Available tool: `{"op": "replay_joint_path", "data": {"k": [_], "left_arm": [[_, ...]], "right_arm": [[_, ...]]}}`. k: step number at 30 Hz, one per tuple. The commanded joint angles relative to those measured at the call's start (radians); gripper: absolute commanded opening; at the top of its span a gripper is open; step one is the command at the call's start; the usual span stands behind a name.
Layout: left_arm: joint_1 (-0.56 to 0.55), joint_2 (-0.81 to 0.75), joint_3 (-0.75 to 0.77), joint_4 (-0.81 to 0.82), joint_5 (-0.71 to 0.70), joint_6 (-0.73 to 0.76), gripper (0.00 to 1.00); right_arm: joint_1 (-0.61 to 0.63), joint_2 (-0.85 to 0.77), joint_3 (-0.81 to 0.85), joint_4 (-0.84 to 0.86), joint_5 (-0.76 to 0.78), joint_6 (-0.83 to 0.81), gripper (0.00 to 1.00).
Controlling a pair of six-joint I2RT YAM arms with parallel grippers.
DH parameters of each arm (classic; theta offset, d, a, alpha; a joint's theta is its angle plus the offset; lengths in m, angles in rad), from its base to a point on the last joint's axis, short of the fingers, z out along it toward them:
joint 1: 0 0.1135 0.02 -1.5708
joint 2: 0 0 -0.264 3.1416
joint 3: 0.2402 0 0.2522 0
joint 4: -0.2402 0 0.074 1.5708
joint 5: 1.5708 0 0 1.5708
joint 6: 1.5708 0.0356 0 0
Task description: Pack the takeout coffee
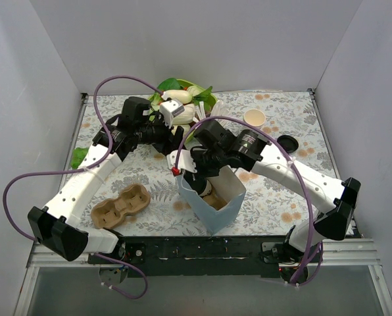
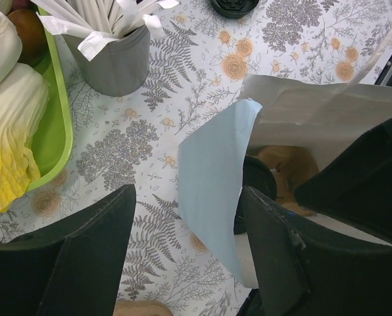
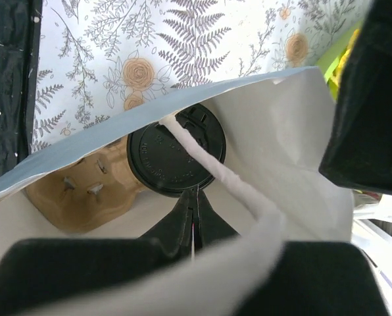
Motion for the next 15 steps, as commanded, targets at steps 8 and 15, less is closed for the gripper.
{"op": "replay_joint_path", "data": {"k": [8,15], "left_arm": [[0.0,0.005,0.009,-0.079,0.073,0.02,0.49],[-0.002,0.021,0.006,-0.12,0.096,0.046,0.26]], "right_arm": [[0.012,0.024,-0.151,0.073,0.08,-0.027,0.01],[0.012,0.021,-0.199,0.135,0.063,-0.004,0.01]]}}
